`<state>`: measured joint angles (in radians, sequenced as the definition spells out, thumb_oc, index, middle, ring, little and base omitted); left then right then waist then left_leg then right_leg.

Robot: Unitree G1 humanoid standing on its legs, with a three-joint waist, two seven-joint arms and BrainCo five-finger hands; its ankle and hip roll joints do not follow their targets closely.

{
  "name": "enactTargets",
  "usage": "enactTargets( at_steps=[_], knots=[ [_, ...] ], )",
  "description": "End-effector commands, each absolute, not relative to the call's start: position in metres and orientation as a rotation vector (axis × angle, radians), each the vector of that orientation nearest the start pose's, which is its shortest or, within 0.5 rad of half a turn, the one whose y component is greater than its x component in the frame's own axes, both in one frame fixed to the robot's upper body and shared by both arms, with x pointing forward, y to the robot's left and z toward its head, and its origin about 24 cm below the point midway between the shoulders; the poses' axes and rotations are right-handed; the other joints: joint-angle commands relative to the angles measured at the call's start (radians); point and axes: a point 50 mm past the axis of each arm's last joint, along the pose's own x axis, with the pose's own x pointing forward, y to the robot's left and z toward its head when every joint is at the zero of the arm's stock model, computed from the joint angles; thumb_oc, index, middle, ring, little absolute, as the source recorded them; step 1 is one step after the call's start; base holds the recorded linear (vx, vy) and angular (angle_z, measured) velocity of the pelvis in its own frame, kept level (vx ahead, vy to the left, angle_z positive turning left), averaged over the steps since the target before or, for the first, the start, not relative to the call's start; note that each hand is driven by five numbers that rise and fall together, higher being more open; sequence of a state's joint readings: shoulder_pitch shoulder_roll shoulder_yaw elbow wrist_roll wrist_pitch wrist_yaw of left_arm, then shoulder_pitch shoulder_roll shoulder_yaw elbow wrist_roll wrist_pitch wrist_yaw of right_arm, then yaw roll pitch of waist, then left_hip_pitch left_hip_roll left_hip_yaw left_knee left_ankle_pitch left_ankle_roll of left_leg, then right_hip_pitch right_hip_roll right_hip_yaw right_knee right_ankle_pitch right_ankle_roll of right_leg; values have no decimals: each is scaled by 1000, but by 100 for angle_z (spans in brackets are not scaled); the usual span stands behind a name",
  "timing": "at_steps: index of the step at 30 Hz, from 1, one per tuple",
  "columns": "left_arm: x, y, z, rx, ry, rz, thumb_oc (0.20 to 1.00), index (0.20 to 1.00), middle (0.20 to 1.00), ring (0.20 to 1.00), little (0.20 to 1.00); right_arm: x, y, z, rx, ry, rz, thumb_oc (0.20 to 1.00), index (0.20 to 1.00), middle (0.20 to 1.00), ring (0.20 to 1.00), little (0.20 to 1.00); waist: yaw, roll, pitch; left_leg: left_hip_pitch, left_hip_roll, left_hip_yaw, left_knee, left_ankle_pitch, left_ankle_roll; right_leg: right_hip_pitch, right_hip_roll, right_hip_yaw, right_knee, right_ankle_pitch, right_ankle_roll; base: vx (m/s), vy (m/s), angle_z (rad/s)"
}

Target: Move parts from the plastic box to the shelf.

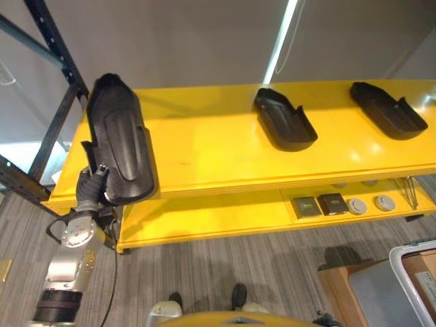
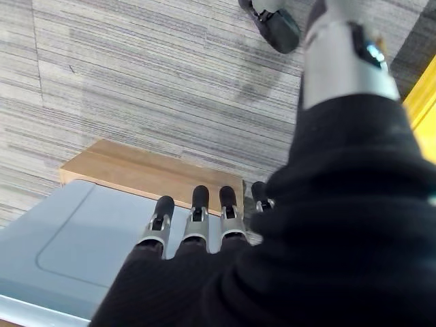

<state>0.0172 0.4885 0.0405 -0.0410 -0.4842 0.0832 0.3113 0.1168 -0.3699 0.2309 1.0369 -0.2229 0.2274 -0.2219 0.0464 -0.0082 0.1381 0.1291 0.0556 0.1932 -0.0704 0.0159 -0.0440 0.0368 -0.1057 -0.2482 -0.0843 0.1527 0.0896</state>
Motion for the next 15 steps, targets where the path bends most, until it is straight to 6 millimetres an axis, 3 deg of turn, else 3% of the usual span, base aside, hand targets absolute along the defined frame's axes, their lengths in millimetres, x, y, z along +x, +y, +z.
enactTargets(
  at_steps=[1, 8, 12, 15],
  knots=[
    [277, 268, 112, 93, -133, 383, 200, 200, 200, 200, 200, 51, -290, -145, -845, 1389, -77, 1000, 1000, 1000, 1000, 1000, -12, -4, -20, -62, 38, 20, 37, -39, 15, 6, -52, 26, 48, -107, 72, 84, -3, -1],
    [300, 304, 119, 328, -30, 486, 200, 200, 200, 200, 200, 45, -292, -145, -880, 1402, -15, 1000, 1000, 1000, 1000, 1000, -75, 21, -26, -40, 48, 60, 32, -43, 12, -9, -49, 53, 73, -125, 79, 46, 15, -11],
    [313, 327, 125, 344, 42, 567, 200, 200, 200, 200, 200, 47, -299, -142, -913, 1404, -3, 1000, 1000, 1000, 1000, 1000, -114, 35, -21, -43, 49, 84, 33, -46, 11, -31, -49, 74, 83, -127, 84, 5, 32, -18],
    [318, 340, 118, 296, 113, 632, 200, 200, 200, 200, 200, 45, -305, -141, -932, 1407, -2, 1000, 1000, 1000, 1000, 1000, -140, 43, -19, -41, 47, 100, 30, -49, 13, -39, -46, 90, 82, -128, 84, 18, 23, -12]
  ],
)
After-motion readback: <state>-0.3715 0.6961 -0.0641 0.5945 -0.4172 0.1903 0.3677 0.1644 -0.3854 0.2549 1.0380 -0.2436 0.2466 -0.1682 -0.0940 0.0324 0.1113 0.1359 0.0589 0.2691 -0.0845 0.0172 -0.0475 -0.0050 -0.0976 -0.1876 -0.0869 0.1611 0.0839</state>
